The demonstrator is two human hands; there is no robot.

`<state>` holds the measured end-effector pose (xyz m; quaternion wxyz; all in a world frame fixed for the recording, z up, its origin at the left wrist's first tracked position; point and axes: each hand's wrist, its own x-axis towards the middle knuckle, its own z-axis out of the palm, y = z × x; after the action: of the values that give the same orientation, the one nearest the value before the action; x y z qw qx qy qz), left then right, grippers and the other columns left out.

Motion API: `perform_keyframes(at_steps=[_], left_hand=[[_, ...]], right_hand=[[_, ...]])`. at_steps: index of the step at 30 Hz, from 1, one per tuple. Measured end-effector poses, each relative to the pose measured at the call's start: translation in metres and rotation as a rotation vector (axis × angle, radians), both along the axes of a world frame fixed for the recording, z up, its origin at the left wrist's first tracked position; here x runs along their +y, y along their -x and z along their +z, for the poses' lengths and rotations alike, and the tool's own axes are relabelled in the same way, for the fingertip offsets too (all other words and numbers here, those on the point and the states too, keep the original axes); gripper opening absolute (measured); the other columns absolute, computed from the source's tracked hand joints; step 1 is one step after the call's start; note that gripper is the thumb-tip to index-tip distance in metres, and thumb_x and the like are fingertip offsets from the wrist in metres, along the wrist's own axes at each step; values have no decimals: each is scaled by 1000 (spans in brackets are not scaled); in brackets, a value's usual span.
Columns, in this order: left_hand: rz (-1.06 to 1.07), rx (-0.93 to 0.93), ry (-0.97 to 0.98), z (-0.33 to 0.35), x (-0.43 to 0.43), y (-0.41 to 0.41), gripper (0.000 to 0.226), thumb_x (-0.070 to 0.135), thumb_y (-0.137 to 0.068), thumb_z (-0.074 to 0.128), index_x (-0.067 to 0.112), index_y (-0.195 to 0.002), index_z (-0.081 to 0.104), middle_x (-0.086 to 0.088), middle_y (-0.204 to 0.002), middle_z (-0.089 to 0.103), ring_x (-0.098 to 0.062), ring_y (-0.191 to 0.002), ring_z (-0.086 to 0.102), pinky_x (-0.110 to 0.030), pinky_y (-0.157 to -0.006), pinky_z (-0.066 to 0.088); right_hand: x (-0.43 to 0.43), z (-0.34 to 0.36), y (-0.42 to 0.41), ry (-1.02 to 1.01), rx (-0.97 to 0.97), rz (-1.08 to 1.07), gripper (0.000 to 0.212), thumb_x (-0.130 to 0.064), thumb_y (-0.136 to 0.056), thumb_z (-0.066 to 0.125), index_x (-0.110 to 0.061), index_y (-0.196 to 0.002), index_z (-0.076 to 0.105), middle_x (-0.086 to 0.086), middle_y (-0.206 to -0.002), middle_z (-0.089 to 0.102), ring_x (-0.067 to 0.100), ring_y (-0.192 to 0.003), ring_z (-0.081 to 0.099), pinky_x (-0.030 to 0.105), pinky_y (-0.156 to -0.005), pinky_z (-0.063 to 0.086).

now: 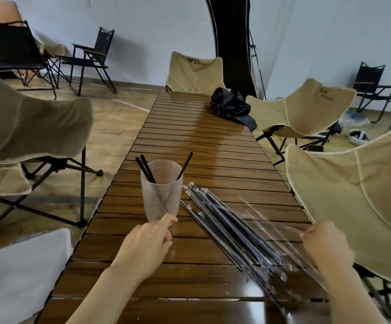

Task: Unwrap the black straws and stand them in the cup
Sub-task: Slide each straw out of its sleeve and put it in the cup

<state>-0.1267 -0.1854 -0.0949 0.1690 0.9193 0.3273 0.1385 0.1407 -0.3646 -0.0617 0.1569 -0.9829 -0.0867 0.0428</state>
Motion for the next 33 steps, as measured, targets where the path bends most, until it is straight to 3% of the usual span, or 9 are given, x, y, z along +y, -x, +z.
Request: perform_keyframes(at_steps=[2,5,11,15,18,22,25,29,33], left_hand=[[-13,2,8,-2,-1,-2,42,35,-95,51,40,-134,36,22,-104,60,4,-90,55,-12,-86,41],[-24,23,41,-7,-2,-3,37,36,-96,47,39,-132,39,22,-104,60,4,-91,53,-12,-89,38],[-7,68,57,-13,0,-4,25,32,-96,48,40,-120,53,18,-100,65,-2,-90,61,-12,-81,46],[-8,75,53,-14,2,-3,22,33,-96,47,40,-115,56,18,-100,64,-1,-90,60,-10,-81,44],[-12,76,65,-14,1,-3,22,32,-96,49,39,-115,58,18,-101,64,-2,-91,60,-12,-82,45],[-28,77,51,-12,0,-3,22,30,-96,50,38,-115,58,17,-102,65,-2,-91,60,-11,-81,44],[-32,73,52,-10,-1,-3,23,28,-96,49,36,-115,60,15,-103,66,-2,-92,61,-14,-83,46],[-31,64,50,-10,-1,-2,23,28,-97,49,36,-116,60,15,-104,66,-3,-93,61,-15,-84,46],[-40,53,40,-9,-1,-2,24,28,-97,48,37,-117,59,15,-108,65,-3,-97,60,-16,-86,49]], right_hand=[[-4,-2,-6,-11,7,-99,12,-16,-87,62,-5,-84,59,15,-79,60,31,-73,60,42,-75,53],[-6,-7,-13,25,53,-151,12,-10,-85,57,-5,-96,57,19,-91,60,35,-87,59,50,-89,49],[-3,-6,-6,127,185,-46,10,-9,-86,50,-9,-76,47,12,-84,57,31,-89,55,44,-89,43],[7,-2,3,158,80,158,7,-9,-86,55,-11,-93,57,10,-99,60,27,-90,58,42,-88,48],[31,-1,28,-33,114,462,15,-16,-85,68,-19,-98,60,-1,-97,60,16,-86,59,28,-83,50],[60,-12,68,17,220,748,17,-25,-82,73,-29,-77,56,-9,-85,61,8,-80,60,23,-78,51],[71,-22,79,121,186,769,22,-29,-82,72,-29,-72,53,-5,-83,63,12,-77,62,27,-75,54],[74,-29,86,177,163,767,14,-27,-82,72,-21,-89,61,0,-90,66,16,-80,64,29,-75,54],[71,-27,89,172,108,791,13,-25,-83,69,-21,-84,56,-5,-72,56,16,-70,60,27,-65,50]])
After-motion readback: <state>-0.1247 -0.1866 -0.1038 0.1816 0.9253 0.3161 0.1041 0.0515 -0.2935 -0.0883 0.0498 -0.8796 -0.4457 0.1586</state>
